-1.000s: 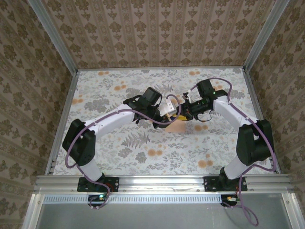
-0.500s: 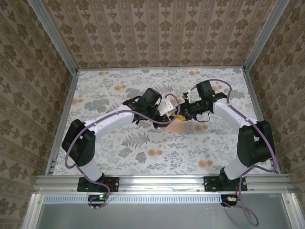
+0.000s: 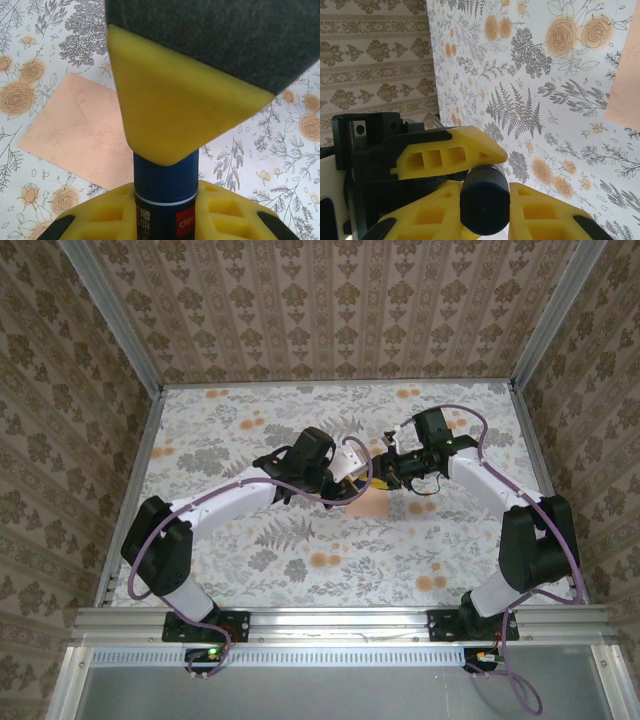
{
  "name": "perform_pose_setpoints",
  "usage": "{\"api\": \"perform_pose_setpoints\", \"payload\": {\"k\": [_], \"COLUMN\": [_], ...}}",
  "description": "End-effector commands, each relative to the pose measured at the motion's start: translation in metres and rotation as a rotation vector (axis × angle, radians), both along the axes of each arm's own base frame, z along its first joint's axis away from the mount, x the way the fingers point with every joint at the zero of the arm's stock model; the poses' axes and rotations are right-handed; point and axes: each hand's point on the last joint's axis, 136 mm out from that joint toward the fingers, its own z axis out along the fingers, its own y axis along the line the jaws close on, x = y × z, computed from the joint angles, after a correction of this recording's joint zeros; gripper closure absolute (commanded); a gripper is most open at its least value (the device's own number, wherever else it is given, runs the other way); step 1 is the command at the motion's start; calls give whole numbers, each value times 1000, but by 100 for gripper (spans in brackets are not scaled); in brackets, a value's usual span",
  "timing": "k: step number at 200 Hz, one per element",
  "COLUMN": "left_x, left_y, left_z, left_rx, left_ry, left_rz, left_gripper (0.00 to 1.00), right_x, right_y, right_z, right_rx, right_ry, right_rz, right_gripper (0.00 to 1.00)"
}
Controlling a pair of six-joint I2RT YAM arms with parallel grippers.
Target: Place the letter into the envelope and seal it
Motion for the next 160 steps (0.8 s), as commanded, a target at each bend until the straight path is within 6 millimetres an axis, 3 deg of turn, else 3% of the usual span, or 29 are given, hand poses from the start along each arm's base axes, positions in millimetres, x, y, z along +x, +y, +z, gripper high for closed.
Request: {"api": "perform_pose_setpoints", "payload": {"k": [1,136,160], "left_x": [5,9,9], "left_y": [-46,-47,-42], "left_z": [111,127,122], "left_rx": [-351,-388,-376], "left_ry": [-220,-247,-236], "left_rz": [-91,-101,-93], "left_gripper": [100,100,100], "right_x": [-35,-38,-38], "right_y": [26,50,49], "right_z": [0,-6,-6], "right_rx": [73,88,77], "right_ry": [103,97,90], "right_rz": [115,150,151], "right_gripper": [78,78,78]}}
